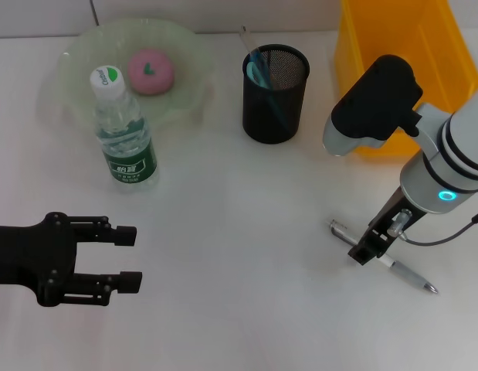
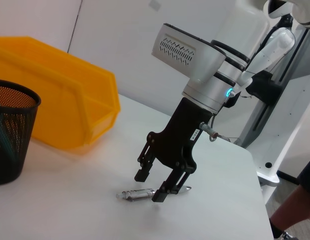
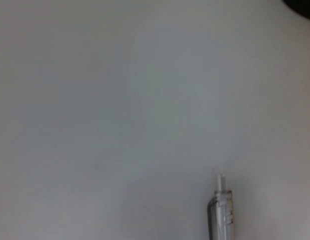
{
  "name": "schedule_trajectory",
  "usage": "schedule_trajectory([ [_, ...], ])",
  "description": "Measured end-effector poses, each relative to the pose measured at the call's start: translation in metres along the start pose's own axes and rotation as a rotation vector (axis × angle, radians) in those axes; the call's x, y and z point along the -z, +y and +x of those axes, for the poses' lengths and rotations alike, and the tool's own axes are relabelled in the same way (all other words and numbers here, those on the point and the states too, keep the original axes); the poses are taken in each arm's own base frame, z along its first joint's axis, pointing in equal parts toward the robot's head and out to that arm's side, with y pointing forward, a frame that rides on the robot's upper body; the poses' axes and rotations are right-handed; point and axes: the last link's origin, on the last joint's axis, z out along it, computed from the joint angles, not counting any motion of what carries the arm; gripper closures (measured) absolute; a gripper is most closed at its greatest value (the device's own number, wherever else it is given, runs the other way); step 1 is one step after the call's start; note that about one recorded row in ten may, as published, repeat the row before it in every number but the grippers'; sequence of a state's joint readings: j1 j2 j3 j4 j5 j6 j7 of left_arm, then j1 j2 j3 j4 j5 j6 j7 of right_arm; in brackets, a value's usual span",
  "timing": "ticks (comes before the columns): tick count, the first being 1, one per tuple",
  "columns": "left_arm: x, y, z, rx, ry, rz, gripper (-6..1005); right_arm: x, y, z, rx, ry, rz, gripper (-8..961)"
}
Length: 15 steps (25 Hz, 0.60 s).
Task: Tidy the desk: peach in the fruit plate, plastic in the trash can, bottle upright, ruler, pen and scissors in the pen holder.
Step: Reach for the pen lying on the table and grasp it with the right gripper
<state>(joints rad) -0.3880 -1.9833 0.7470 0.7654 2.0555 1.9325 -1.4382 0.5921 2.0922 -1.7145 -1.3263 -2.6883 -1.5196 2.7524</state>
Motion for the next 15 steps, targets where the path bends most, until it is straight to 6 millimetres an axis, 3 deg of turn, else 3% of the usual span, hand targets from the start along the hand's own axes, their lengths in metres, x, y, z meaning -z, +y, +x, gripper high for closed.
schedule_trajectory([
  [4,0.0006,-0.0002,0.0001,-0.001,-0.001,0.001,273,-0.0015,0.0009,-0.0004,-0.003,-0.004,0.006,374],
  [10,0.0008,0.0000,-0.0004,-0.002,-0.001,0.002,273,-0.0041,0.0031,-0.0005,0.010,-0.002,0.016,382],
  [15,0.0009,0.0002,-0.0009,-0.002,-0.001,0.003,273,-0.0047,0.0036,-0.0013,0.015,-0.006,0.019,526],
])
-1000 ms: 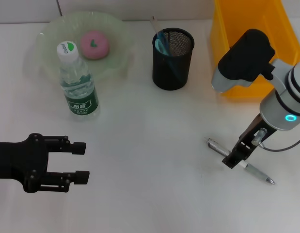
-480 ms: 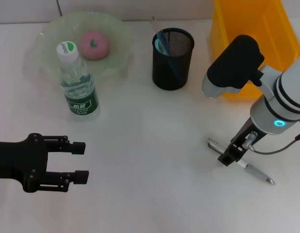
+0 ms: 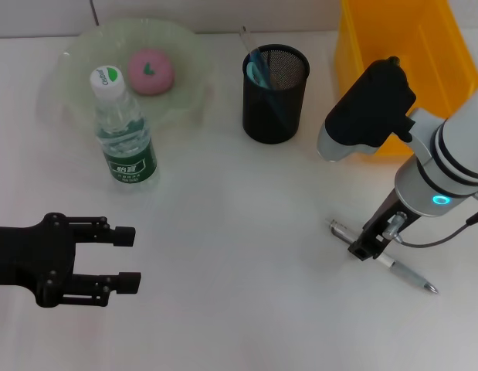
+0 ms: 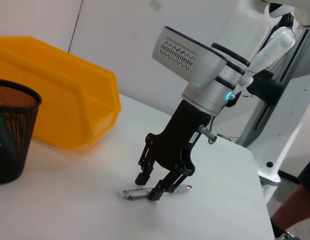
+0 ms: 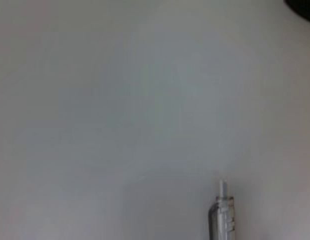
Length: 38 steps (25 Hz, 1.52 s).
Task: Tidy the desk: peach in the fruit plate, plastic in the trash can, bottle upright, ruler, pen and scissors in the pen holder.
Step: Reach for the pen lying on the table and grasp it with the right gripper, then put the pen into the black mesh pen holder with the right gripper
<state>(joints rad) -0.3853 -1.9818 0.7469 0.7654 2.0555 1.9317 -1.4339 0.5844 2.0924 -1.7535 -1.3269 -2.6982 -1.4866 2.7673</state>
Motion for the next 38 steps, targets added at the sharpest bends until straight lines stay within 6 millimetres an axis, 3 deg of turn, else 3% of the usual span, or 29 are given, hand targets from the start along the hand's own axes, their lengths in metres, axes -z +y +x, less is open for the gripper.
schedule_trajectory([
  [6,0.000,0.000,-0.001,0.000,0.000,0.002,273,0.000,0.000,-0.001,-0.001,-0.007,0.003,558],
  [19,0.000,-0.001,0.000,-0.002,-0.001,0.007,273,-0.003,-0.002,-0.001,-0.010,-0.013,0.004,721],
  [29,0.000,-0.001,-0.001,-0.001,0.000,0.005,273,-0.001,-0.001,0.000,-0.007,-0.032,0.000,779],
  [34,0.000,-0.001,-0.001,0.004,0.001,0.006,273,0.009,-0.004,-0.001,-0.019,-0.095,-0.017,788],
  [38,-0.001,0.000,-0.001,0.008,0.002,0.000,273,0.029,-0.018,0.000,-0.065,-0.219,-0.070,788],
])
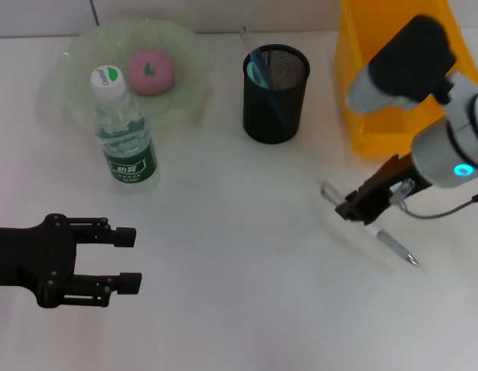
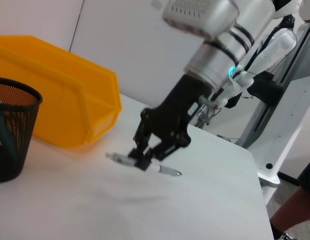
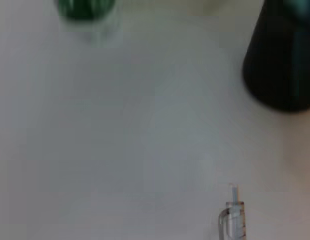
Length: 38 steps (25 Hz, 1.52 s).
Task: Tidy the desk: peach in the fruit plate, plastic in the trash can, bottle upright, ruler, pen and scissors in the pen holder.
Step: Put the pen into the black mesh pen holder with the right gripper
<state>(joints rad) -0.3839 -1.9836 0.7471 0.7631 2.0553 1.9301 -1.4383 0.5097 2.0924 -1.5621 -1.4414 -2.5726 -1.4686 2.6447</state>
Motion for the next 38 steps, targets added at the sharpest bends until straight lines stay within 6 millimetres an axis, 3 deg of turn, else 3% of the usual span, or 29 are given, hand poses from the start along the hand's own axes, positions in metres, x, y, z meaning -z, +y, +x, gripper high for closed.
schedule_trajectory([
  [9,0.000,0.001,0.000,0.005,0.007,-0.003,273,0.045,-0.028,0.002,-0.042,-0.346,-0.090,788],
  [14,-0.002,0.000,0.001,0.011,0.009,-0.007,273,0.056,-0.036,0.004,-0.033,-0.561,-0.127,788],
  [22,-0.005,0.000,0.004,0.004,0.012,-0.012,273,0.034,-0.050,0.002,-0.058,-0.925,-0.174,787],
  [29,-0.006,-0.002,0.006,0.008,0.010,-0.009,273,0.008,-0.059,-0.017,-0.104,-1.206,-0.175,787],
  [34,-0.007,-0.003,0.008,0.007,0.011,-0.011,273,-0.003,-0.065,-0.039,-0.132,-1.270,-0.116,787],
  [38,-0.008,-0.004,0.008,0.007,0.013,-0.011,273,-0.016,-0.071,-0.053,-0.156,-1.211,-0.055,787],
])
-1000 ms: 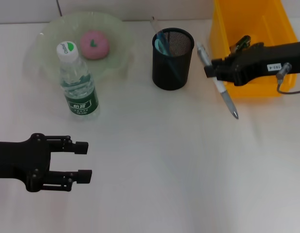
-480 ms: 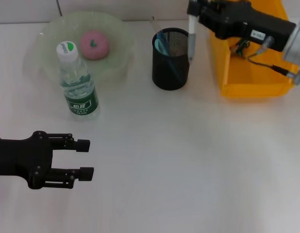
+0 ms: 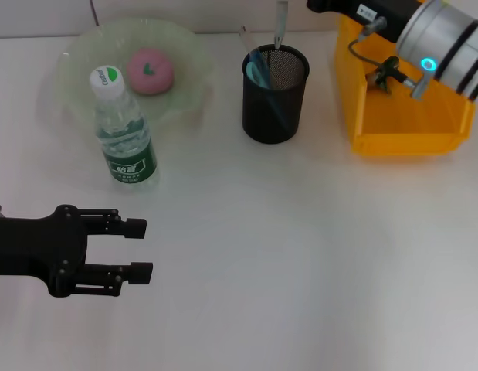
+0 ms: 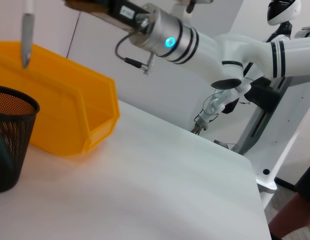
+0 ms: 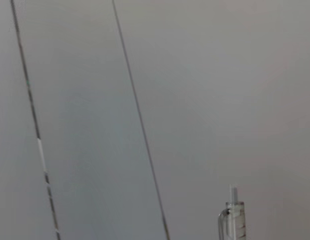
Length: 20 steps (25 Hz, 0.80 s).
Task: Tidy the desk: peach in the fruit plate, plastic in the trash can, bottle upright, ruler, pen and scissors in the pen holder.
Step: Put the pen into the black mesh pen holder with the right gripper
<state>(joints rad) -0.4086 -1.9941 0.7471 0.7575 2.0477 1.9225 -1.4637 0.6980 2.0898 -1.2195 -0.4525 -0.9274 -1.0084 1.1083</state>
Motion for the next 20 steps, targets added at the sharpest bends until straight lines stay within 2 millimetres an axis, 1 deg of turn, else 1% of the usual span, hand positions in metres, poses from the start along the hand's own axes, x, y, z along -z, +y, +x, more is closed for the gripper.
schedule_trajectory([
  [2,0.000,0.000,0.000,-0.001,0.000,0.001,273,-0.006,-0.001,0.006,0.012,0.042,0.022,787],
  [5,0.000,-0.001,-0.001,0.000,0.000,0.009,273,-0.010,0.000,0.014,0.022,0.084,0.032,788],
  [13,0.000,-0.002,-0.001,-0.007,-0.002,0.017,273,-0.006,-0.005,0.025,0.008,0.124,0.076,774],
  [17,0.001,-0.002,0.000,-0.010,-0.002,0.018,273,-0.003,-0.005,0.027,-0.002,0.126,0.078,692],
  [20,0.001,-0.003,0.001,-0.015,-0.003,0.019,273,0.004,-0.004,0.029,-0.029,0.114,0.068,630],
])
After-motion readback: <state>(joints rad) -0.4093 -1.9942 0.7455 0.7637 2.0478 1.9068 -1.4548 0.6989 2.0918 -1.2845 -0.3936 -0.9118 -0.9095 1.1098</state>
